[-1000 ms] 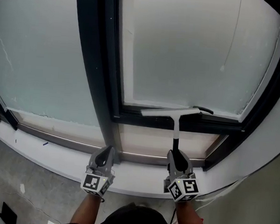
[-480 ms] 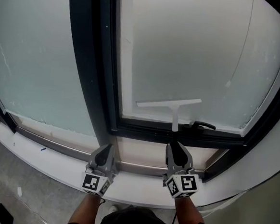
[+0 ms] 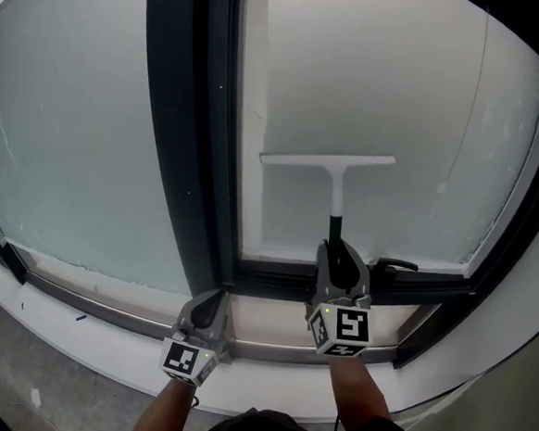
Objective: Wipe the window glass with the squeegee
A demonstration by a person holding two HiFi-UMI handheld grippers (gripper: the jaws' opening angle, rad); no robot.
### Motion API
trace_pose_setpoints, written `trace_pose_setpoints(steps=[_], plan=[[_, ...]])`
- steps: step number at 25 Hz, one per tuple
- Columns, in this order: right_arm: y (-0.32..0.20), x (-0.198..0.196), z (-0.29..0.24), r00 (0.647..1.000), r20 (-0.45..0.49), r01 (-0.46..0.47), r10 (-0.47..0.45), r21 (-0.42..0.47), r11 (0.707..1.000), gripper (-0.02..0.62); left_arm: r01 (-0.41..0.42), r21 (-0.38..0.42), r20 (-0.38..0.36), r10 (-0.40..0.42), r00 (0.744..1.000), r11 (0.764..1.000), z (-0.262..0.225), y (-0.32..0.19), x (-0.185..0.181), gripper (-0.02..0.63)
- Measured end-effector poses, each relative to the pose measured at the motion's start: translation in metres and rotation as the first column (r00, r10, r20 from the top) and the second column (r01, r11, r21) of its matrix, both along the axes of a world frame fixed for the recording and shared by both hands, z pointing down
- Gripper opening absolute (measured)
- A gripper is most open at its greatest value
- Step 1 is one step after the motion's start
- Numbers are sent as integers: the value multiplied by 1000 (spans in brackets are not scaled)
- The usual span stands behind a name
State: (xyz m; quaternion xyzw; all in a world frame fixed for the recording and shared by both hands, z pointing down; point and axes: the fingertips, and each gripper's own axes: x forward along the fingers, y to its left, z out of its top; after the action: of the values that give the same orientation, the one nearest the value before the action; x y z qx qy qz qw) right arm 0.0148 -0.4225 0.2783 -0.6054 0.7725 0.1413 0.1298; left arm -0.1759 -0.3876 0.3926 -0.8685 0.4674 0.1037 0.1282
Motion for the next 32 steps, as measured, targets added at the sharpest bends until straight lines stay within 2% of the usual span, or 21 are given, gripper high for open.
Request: trace_pose_setpoints(steps=[7,11,14,22,32], plan=[[-27,-18,-88,996,1,-90,91,162,983,95,-32,10,14,32,999,999,-1,-10,-3,-2],[-43,-29,-129,991,5,-132,134,210,969,95,-17,15,33,16,999,1000,-1,-11,-15,-2],[-54,-37,-149,987,-1,-156,160,238,959,95,-1,18,17,1,1000,1000,-5,-10,-25,-1],[-75,-40,-153,983,11,-184,186,213,960,95,-4,0,3,4,1000,1000,1,-9,-35,-2],[-78,-45,-136,984,24,-179,178,170,969,95,-58,13,-34,59,998,998,-13,-9,-15,-1]])
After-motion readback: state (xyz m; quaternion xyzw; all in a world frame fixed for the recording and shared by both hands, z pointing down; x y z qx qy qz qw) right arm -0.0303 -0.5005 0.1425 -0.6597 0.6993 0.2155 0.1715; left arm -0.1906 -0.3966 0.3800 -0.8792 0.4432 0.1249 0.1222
